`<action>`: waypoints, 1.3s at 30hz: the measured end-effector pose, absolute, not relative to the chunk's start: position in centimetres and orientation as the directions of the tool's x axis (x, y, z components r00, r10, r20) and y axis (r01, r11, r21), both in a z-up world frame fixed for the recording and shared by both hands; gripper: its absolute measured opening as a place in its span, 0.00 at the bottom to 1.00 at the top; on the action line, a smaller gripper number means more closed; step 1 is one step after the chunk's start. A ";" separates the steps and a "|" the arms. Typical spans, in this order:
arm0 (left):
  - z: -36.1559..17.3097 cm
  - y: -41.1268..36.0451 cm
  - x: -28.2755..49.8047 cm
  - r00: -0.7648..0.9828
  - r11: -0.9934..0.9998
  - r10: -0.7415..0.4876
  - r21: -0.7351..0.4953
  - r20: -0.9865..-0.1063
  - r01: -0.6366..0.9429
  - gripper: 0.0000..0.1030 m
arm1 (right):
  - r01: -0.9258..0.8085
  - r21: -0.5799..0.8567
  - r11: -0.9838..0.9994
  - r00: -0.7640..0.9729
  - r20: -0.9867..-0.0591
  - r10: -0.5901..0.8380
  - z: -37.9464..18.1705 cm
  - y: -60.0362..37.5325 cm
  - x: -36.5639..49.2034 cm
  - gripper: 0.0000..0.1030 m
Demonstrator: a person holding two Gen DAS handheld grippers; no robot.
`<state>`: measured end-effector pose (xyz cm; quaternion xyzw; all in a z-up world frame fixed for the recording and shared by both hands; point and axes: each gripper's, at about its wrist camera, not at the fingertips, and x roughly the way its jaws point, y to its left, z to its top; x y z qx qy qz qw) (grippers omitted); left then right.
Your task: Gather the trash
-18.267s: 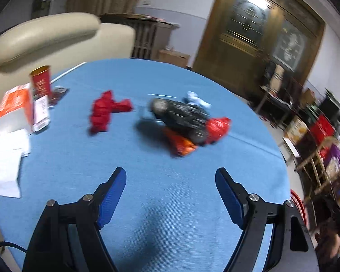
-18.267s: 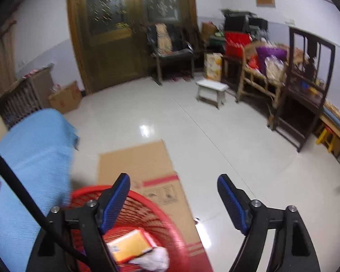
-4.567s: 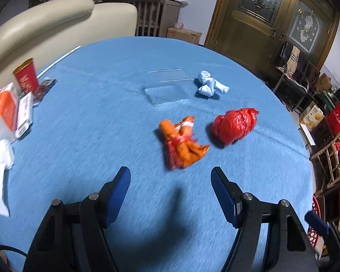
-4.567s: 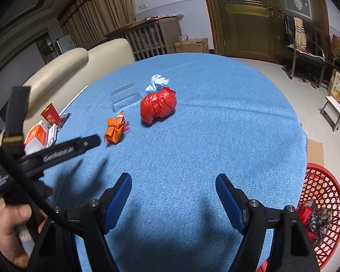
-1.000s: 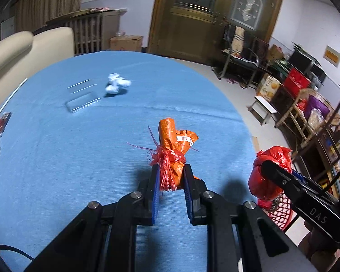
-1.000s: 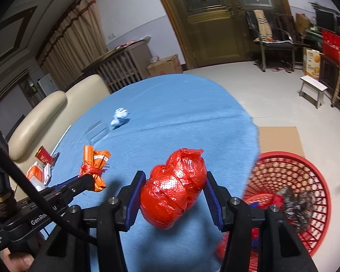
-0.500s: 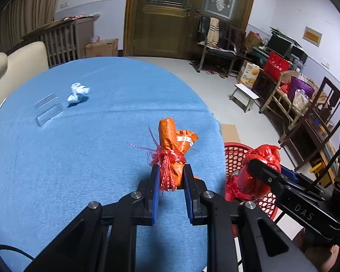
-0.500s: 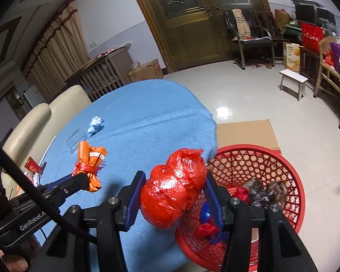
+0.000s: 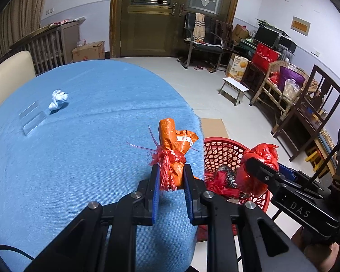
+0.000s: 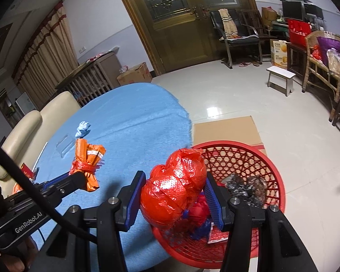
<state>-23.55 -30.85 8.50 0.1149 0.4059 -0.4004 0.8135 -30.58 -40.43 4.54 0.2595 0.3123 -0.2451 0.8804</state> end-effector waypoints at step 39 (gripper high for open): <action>7.6 -35.8 -26.5 0.273 0.568 -0.562 -0.125 -0.780 0.813 0.20 | 0.685 0.271 0.676 0.595 -0.744 -0.305 1.4 -45.0 -34.5 0.53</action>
